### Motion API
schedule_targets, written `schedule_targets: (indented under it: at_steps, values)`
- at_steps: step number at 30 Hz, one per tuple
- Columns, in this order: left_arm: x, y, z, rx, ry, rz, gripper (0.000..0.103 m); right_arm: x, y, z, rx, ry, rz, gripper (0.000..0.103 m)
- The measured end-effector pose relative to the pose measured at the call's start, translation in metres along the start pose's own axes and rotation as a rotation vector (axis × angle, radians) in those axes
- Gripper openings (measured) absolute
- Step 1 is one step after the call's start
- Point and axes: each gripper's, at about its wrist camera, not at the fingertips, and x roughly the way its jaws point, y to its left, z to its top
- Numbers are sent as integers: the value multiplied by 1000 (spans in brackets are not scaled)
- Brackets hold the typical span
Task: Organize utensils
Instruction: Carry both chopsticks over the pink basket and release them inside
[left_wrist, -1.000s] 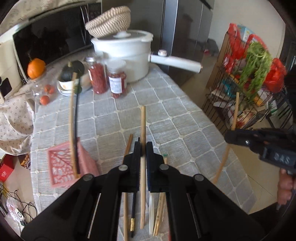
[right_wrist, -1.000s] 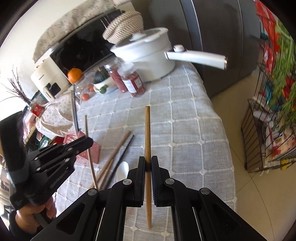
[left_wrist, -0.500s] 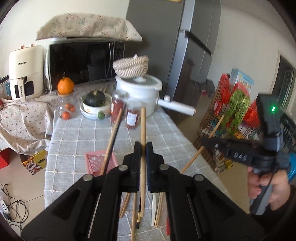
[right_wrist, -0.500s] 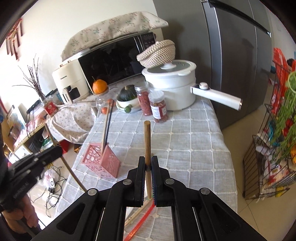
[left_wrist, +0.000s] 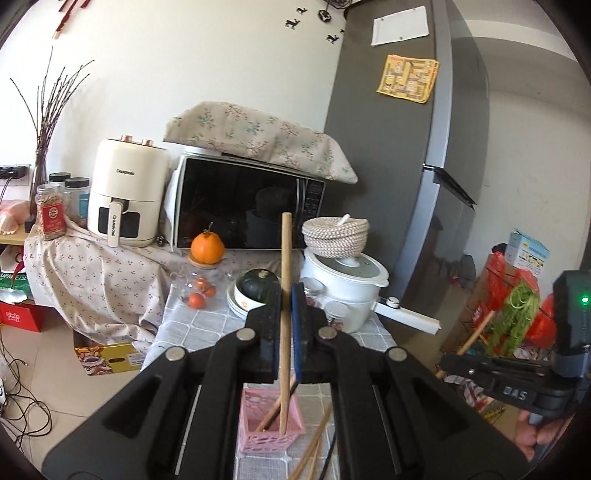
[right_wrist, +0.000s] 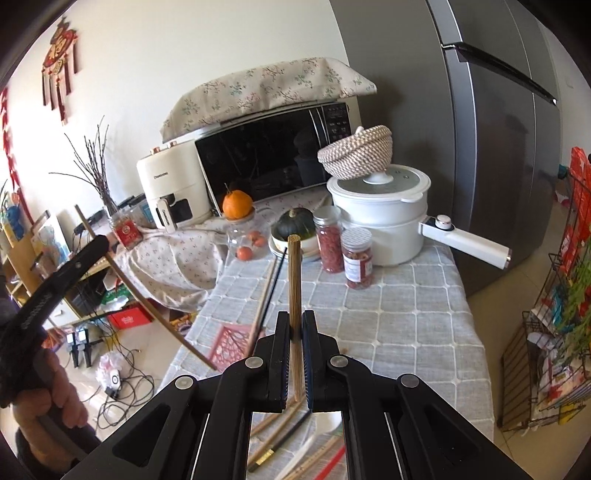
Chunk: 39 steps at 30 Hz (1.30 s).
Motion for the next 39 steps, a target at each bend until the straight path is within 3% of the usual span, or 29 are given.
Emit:
schedule_targets:
  at_steps: [7,11,21,26,32,37,39]
  values:
    - [21,-7,-10,63,-32,39,6,1,12,8,19,-53,57,6]
    - [42,-9,-23,105,25,70,6,4,18,12,38,-96,104,6]
    - [74,11,-36,21,162,75,6,40,24,12,73,-96,136,6]
    - [72,15,-38,-26,157,79,9,67,20,9,117,-36,139,6]
    - [52,15,-31,-31,125,93,37,89,20,3,115,22,130,6]
    - [45,23,-32,-31,173,136,60,101,15,-2,137,69,142,6]
    - [43,26,-35,-20,197,175,63,106,14,-3,150,85,157,7]
